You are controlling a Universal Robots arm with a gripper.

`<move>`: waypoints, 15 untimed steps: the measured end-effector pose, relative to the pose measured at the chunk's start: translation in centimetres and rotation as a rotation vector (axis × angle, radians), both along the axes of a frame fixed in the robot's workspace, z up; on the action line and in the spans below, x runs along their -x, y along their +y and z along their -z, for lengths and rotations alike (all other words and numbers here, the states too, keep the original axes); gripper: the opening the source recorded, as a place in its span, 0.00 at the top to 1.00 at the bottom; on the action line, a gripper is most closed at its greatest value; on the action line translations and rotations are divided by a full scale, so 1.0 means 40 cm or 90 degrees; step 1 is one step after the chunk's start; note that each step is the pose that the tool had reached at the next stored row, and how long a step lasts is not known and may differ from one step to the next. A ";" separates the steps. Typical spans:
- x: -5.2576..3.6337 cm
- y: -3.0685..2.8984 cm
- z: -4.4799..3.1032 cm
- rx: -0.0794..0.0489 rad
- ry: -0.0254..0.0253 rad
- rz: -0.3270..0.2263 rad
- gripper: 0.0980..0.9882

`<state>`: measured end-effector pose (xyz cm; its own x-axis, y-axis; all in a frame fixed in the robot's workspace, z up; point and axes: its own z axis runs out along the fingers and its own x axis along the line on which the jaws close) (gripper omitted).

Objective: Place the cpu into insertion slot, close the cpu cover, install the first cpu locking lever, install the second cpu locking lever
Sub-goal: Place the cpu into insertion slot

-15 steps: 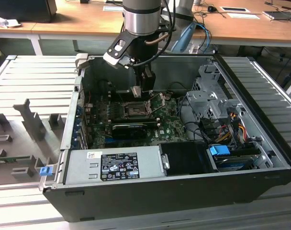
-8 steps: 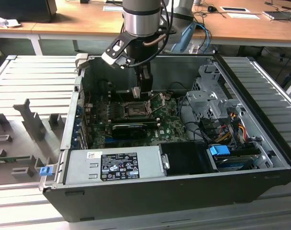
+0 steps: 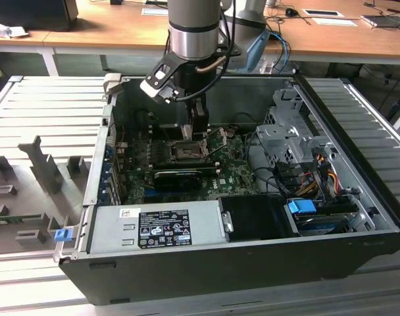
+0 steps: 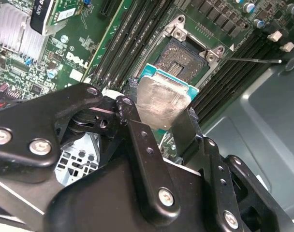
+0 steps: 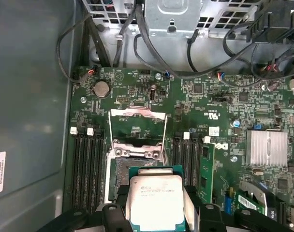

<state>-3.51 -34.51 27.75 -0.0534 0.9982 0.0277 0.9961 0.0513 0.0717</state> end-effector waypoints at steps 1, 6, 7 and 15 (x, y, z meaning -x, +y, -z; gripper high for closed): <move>0.000 0.000 0.003 0.000 0.0001 0.000 0.52; 0.000 0.000 0.014 0.000 0.0002 0.000 0.52; 0.000 0.000 0.016 0.000 0.0002 0.000 0.52; 0.005 0.002 0.049 0.001 0.0002 0.009 0.52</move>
<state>-3.72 -34.45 25.80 -0.0393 0.9989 0.0269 0.9968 0.0373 0.0714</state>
